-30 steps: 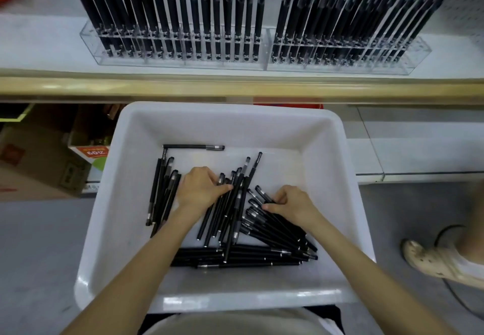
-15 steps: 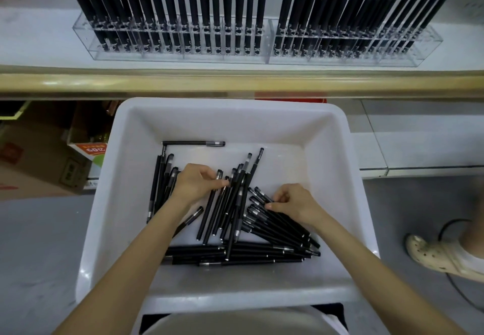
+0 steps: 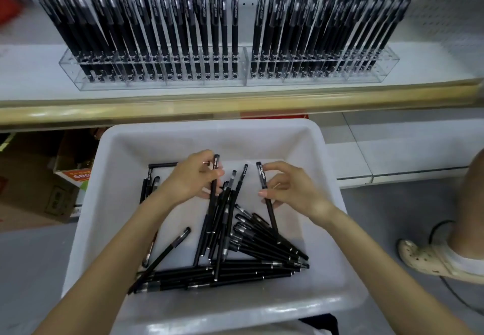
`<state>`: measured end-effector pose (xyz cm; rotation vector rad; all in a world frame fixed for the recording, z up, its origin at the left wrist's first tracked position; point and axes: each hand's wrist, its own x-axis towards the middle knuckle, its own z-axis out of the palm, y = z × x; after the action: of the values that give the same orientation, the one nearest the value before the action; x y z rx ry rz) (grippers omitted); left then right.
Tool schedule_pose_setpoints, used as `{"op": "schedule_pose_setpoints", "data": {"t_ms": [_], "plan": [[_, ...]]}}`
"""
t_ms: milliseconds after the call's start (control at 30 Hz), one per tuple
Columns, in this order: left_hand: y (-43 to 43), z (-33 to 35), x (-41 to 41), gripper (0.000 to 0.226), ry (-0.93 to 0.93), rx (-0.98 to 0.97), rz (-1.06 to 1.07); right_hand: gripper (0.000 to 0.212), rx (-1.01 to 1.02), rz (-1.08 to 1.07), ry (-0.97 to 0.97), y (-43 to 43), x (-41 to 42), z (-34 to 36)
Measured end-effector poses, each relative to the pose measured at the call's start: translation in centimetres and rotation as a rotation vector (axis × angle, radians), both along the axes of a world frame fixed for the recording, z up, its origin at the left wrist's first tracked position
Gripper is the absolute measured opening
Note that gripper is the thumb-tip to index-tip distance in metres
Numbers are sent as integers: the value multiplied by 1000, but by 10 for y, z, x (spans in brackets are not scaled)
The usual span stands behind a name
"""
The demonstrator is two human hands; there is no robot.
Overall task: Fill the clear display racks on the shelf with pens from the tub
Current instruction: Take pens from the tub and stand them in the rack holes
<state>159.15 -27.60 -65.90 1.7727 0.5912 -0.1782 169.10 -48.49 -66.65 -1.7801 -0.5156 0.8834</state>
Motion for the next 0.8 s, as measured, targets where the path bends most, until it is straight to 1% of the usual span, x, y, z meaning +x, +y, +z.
{"op": "schedule_pose_setpoints", "data": {"t_ms": [100, 200, 333, 500, 567, 667, 733, 800], "plan": [[-9, 20, 18, 17, -64, 35, -69, 60, 92, -9, -40, -5, 12, 16], [-21, 38, 37, 19, -122, 37, -76, 68, 162, -36, -130, -12, 27, 27], [-38, 57, 64, 20, -227, 64, -6, 61, 245, -95, -258, -22, 52, 45], [-59, 76, 93, 8, -336, 78, -5, 54, 336, -194, -374, -34, 93, 78], [-64, 82, 101, 7, -393, 185, -24, 52, 345, -245, -457, -38, 111, 93], [-64, 94, 112, 12, -427, 345, -75, 53, 369, -337, -561, -41, 137, 113], [-62, 100, 120, 8, -441, 335, -103, 54, 423, -409, -605, -39, 154, 127], [-61, 105, 128, 5, -452, 272, -104, 50, 470, -493, -660, -37, 171, 140]]}}
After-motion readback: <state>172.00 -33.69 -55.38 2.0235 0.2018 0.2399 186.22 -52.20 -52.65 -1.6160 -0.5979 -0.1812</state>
